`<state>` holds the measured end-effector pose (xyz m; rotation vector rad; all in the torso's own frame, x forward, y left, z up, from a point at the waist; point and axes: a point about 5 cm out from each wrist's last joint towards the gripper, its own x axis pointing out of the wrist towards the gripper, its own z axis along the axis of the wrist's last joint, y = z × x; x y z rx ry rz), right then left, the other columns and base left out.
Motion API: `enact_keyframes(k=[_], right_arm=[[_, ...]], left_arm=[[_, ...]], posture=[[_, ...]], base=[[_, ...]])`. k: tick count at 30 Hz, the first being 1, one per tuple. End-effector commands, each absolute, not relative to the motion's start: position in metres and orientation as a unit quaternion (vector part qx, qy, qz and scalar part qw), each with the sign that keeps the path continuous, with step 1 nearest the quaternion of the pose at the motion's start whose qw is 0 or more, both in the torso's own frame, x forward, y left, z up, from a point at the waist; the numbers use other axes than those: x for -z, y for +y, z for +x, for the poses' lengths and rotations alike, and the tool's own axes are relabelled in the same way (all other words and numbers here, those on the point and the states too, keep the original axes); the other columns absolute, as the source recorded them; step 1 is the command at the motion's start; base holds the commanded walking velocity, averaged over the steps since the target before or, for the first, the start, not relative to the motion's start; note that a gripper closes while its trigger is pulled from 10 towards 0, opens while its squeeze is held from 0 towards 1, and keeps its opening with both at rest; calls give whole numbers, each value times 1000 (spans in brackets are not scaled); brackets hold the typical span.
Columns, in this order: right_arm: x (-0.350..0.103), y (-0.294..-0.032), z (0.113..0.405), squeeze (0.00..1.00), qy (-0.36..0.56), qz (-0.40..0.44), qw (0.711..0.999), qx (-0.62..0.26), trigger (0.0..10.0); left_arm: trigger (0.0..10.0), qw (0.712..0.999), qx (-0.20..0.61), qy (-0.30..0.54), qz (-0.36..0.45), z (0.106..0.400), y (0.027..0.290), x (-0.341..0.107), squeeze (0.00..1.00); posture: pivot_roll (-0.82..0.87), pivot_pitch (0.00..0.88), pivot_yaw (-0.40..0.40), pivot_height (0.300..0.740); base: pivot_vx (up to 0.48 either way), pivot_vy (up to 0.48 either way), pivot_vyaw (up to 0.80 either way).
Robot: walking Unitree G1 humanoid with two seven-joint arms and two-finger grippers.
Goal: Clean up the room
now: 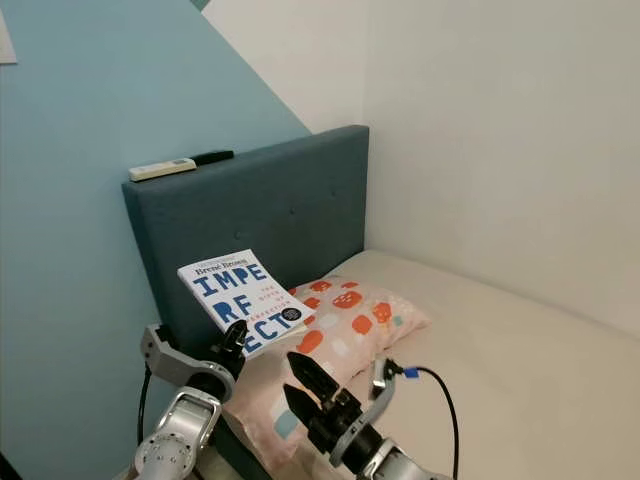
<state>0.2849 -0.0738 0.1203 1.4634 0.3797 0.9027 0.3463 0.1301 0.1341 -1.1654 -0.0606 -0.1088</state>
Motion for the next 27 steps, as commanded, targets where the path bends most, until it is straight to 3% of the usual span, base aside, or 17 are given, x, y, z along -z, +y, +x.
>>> enact_keyframes(k=[1, 27], right_arm=[[-125, -57, 281, 0, 155, 659, 614, -407, 10000], [-120, -69, 300, 0, 143, 693, 616, -345, 10000]], left_arm=[[10000, 811, 63, -25, -581, 343, 110, -133, 0], [10000, 783, 168, -10, -599, 326, 93, -145, 0]], posture=[[28, 83, 6, 740], [30, 87, 9, 740]], base=[[0, 0, 0], [0, 0, 0]])
